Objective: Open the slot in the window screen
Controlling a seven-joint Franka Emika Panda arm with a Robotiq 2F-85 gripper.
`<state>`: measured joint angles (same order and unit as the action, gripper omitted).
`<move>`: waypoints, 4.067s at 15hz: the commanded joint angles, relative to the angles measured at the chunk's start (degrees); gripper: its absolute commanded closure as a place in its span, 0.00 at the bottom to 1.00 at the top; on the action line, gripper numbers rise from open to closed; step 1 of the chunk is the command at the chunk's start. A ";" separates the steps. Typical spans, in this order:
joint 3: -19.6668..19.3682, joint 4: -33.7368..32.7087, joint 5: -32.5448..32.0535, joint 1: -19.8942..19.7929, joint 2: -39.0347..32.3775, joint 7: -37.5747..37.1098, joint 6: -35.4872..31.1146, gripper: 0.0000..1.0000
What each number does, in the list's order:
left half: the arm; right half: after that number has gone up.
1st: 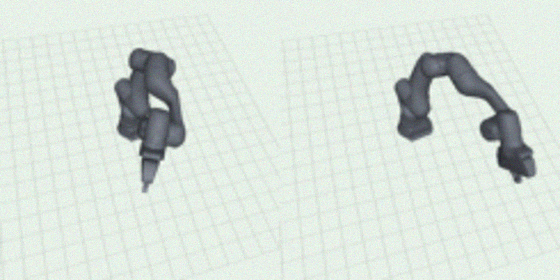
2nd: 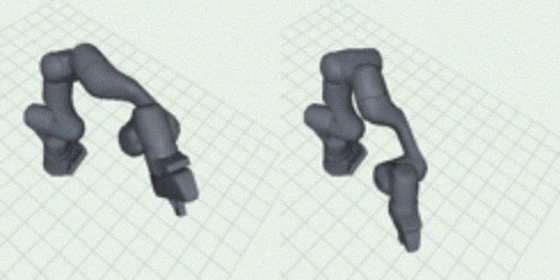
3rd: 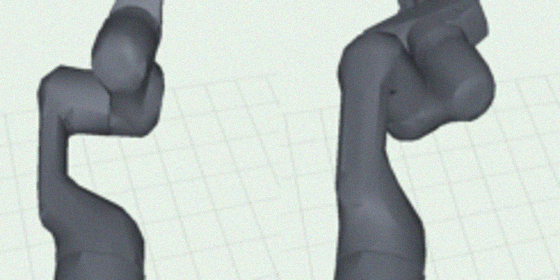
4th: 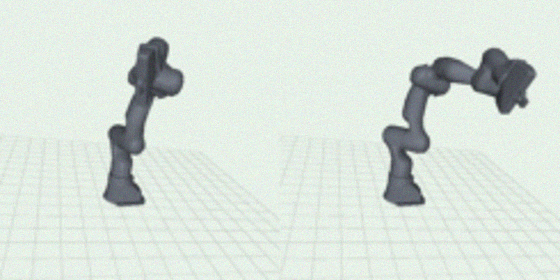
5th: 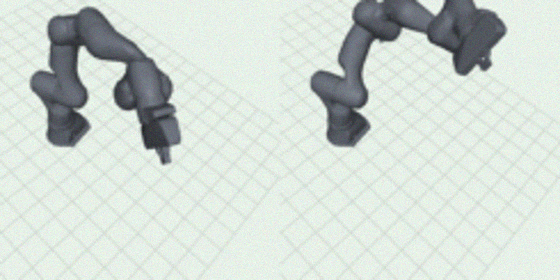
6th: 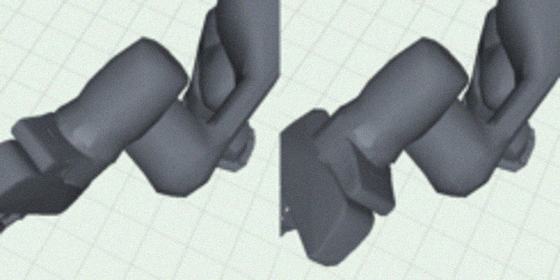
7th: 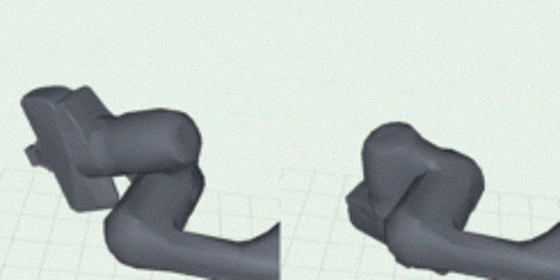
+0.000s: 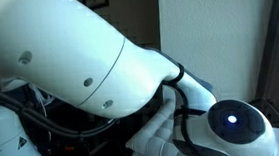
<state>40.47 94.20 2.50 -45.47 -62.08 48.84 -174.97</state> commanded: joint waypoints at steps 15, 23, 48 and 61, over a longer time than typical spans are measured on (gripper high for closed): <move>1.43 0.35 -2.17 -1.30 -0.58 -1.20 0.63 1.00; 5.88 0.88 -3.62 -4.39 -2.33 -0.33 -1.53 1.00; 19.49 1.99 -6.67 -16.38 -9.84 7.92 11.06 1.00; 25.20 4.78 -7.08 -20.19 -10.29 14.28 9.07 1.00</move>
<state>63.13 96.63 -5.39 -64.08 -71.77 60.51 -163.93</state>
